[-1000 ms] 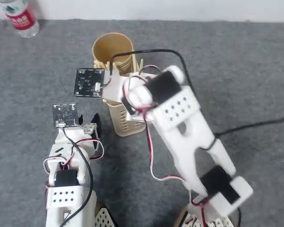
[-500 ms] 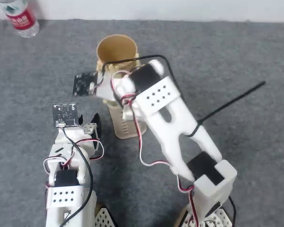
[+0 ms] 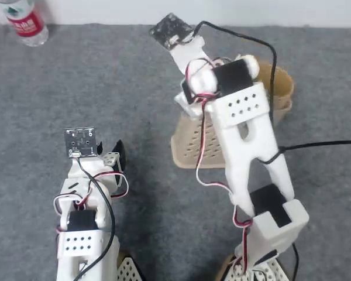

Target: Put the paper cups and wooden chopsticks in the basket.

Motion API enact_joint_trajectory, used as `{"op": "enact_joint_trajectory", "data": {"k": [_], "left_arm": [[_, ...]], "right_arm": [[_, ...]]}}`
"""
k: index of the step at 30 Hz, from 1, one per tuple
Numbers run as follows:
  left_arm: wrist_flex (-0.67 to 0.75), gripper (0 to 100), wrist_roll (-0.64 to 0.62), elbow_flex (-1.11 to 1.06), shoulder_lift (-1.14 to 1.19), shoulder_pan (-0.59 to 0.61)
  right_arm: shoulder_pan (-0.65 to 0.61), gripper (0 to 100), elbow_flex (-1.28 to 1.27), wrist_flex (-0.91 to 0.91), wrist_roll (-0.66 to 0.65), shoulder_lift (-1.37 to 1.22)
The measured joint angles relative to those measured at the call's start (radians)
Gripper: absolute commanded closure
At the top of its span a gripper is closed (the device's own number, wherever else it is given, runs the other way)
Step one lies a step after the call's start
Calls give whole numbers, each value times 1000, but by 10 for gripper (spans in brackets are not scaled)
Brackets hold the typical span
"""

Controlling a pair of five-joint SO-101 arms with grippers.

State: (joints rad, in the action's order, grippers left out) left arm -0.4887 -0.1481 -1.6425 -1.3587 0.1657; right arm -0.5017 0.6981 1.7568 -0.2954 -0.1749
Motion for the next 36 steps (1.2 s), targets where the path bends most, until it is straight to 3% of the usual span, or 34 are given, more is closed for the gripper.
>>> {"op": "enact_joint_trajectory", "data": {"k": [6, 12, 18, 27, 31, 36], "left_arm": [[0, 827, 0, 0, 0, 0], [0, 827, 0, 0, 0, 0], [0, 827, 0, 0, 0, 0], [0, 827, 0, 0, 0, 0], [0, 827, 0, 0, 0, 0], [0, 827, 0, 0, 0, 0]], "right_arm": [[-141, 991, 5, -40, 216, -12], [-190, 969, 12, -123, 236, -95], [-190, 768, 68, -129, 241, -109], [-261, 775, 186, -129, 236, 46], [-216, 775, 207, -129, 196, 120], [-5, 775, 247, -121, 187, 229]]}}
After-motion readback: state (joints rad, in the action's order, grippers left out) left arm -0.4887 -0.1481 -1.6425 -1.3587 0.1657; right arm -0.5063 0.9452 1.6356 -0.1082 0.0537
